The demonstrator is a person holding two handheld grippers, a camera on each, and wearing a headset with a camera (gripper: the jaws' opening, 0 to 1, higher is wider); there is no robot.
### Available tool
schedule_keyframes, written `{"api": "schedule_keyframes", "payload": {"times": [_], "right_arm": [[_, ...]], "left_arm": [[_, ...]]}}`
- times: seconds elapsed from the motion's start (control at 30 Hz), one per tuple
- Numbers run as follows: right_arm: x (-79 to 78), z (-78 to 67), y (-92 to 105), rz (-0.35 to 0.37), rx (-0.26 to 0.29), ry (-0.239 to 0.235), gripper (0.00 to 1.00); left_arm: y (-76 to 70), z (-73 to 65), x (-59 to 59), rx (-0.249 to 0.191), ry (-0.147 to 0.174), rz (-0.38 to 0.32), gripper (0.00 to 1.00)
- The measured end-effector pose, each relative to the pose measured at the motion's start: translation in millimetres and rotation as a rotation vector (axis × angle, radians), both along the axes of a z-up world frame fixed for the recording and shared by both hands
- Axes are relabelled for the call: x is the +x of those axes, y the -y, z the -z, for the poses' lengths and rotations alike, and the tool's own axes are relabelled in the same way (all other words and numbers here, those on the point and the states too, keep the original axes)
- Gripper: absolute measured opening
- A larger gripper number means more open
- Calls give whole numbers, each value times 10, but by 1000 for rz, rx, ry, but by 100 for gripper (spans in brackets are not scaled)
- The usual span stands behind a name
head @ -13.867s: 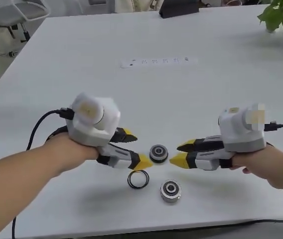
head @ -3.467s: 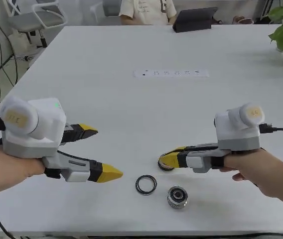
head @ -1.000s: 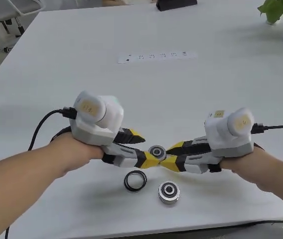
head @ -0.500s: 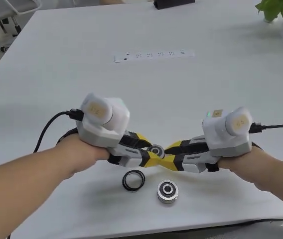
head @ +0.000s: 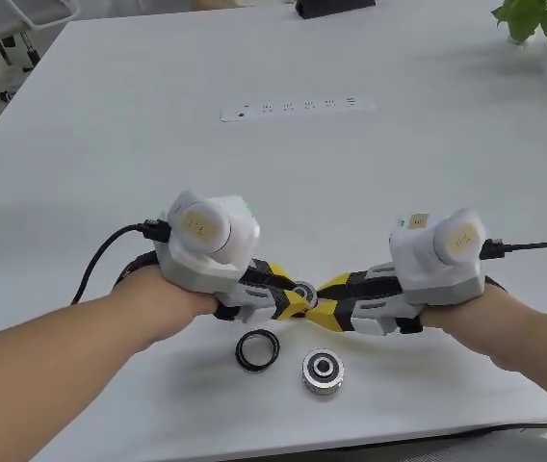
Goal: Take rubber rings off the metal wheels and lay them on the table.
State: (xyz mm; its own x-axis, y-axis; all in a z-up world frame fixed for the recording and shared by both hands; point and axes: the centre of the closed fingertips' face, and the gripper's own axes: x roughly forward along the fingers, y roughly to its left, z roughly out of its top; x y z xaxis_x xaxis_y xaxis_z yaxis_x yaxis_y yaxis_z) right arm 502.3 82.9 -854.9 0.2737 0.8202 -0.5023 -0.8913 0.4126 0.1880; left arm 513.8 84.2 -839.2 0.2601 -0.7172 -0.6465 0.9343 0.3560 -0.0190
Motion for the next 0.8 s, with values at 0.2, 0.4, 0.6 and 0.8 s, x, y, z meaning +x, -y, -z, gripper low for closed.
{"api": "schedule_keyframes", "payload": {"times": [0.2, 0.4, 0.6, 0.8], "right_arm": [[-1, 6, 3, -6, -13, 22, 17], [-6, 2, 2, -17, -30, 55, 16], [-14, 1, 17, -23, -42, 73, 13], [-6, 13, 61, 3, -42, 56, 2]], "left_arm": [[1, -3, -9, 8, 27, 3, 7], [-5, 1, -7, -4, 32, -14, 7], [-12, 4, -13, -18, 35, -28, 7], [-15, 6, -16, -25, 39, -35, 7]]}}
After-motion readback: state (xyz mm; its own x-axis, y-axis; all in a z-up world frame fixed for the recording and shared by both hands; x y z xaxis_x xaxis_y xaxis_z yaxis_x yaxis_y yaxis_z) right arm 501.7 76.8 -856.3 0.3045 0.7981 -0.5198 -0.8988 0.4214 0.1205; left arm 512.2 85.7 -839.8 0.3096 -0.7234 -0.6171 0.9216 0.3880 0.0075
